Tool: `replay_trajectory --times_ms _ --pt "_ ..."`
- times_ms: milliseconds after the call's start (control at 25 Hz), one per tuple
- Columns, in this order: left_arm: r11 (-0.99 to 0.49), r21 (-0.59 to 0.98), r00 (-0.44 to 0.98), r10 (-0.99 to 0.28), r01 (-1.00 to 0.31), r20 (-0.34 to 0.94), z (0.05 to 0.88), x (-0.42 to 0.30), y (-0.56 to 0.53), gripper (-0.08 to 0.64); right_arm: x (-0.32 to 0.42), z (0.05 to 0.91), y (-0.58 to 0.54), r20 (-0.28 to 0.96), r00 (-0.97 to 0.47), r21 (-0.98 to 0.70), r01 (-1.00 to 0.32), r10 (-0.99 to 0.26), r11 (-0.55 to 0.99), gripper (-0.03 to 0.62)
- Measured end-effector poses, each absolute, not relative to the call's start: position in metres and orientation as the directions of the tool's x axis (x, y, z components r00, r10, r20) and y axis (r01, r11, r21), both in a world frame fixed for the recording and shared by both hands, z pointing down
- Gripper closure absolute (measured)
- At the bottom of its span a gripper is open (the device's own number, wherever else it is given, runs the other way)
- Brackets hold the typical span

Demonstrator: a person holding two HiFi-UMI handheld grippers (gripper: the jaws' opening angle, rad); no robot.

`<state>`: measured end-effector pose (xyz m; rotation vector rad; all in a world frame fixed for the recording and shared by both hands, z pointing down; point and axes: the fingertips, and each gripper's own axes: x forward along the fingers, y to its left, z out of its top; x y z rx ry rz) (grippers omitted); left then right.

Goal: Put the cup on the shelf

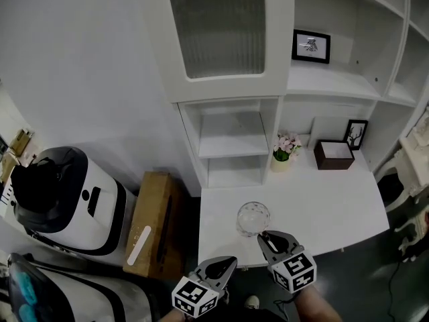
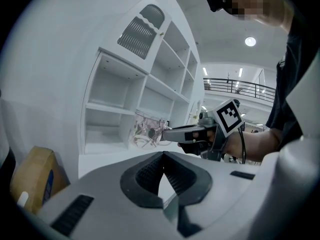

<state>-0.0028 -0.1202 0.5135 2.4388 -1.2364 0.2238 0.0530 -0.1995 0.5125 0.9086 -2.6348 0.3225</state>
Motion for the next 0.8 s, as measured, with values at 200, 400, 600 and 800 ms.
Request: replay_trajectory --times_ms 200,400,600,800 --pt "-0.548 0.273 0.611 -0.728 -0.791 0.311 0.511 -0.009 -0.137 0.555 0.047 0.507 -0.217 0.381 -0.731 -0.097 -0.64 -0.566 0.762 0.56" --pt "-0.567 0.27 0.627 -0.716 -0.778 0.306 0.51 -0.015 -0.152 0.555 0.041 0.502 -0.234 0.38 -0.718 -0.087 -0.655 -0.583 0.75 0.56" --pt "-0.577 0.27 0.636 -0.709 -0.771 0.304 0.509 -0.024 -0.169 0.555 0.032 0.498 -0.252 0.378 -0.71 -0.079 -0.665 -0.595 0.743 0.56" --pt "-0.586 0.268 0.644 -0.704 -0.765 0.3 0.508 -0.034 -0.187 0.555 0.021 0.492 -0.271 0.372 -0.704 -0.066 -0.671 -0.605 0.739 0.56"
